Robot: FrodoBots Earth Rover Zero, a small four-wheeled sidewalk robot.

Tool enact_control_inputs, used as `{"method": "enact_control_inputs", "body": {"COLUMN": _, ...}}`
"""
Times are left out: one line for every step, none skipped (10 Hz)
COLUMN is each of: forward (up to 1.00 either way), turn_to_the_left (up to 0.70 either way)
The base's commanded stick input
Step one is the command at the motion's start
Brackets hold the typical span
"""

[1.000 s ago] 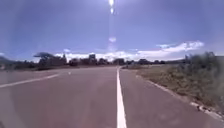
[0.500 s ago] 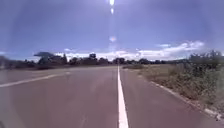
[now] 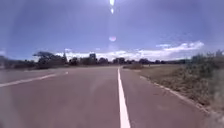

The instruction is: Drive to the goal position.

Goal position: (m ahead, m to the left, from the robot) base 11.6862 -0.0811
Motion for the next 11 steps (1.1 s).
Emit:
{"method": "enact_control_inputs", "body": {"forward": 0.70, "turn_to_the_left": 0.00}}
{"method": "enact_control_inputs", "body": {"forward": 0.70, "turn_to_the_left": 0.00}}
{"method": "enact_control_inputs", "body": {"forward": 0.70, "turn_to_the_left": 0.00}}
{"method": "enact_control_inputs", "body": {"forward": 0.70, "turn_to_the_left": 0.00}}
{"method": "enact_control_inputs", "body": {"forward": 0.70, "turn_to_the_left": 0.00}}
{"method": "enact_control_inputs", "body": {"forward": 0.70, "turn_to_the_left": 0.00}}
{"method": "enact_control_inputs", "body": {"forward": 0.70, "turn_to_the_left": 0.00}}
{"method": "enact_control_inputs", "body": {"forward": 0.70, "turn_to_the_left": 0.00}}
{"method": "enact_control_inputs", "body": {"forward": 0.70, "turn_to_the_left": 0.00}}
{"method": "enact_control_inputs", "body": {"forward": 0.70, "turn_to_the_left": 0.00}}
{"method": "enact_control_inputs", "body": {"forward": 0.70, "turn_to_the_left": 0.00}}
